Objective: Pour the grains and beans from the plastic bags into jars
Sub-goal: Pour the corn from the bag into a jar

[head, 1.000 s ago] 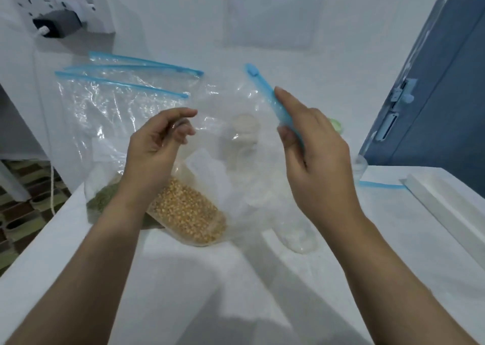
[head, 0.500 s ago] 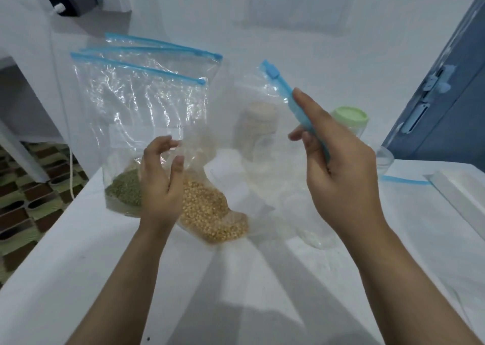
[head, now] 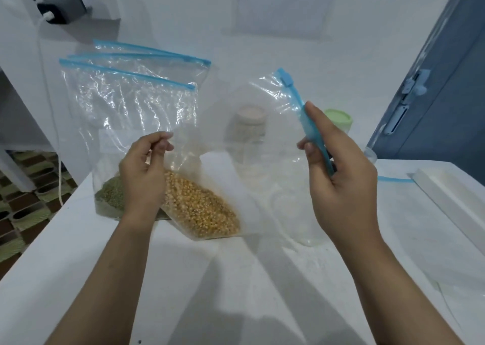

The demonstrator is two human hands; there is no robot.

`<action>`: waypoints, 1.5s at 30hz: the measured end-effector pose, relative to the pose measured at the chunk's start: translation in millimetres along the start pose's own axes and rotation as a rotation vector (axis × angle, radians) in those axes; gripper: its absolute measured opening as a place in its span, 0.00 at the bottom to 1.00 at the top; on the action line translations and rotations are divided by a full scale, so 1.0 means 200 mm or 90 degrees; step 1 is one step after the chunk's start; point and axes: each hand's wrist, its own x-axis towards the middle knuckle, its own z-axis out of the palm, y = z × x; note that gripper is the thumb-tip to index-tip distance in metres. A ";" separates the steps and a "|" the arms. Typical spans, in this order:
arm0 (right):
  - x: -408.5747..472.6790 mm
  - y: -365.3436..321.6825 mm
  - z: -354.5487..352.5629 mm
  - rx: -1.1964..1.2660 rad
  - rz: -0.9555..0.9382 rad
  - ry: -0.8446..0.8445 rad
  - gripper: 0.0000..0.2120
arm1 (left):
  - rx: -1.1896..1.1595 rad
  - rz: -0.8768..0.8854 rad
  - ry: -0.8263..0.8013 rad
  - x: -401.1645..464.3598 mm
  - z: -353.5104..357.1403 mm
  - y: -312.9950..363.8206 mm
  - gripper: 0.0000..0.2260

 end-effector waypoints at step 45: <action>-0.02 0.08 0.02 -0.060 0.056 -0.072 0.28 | -0.095 -0.209 0.027 -0.06 0.00 -0.26 0.15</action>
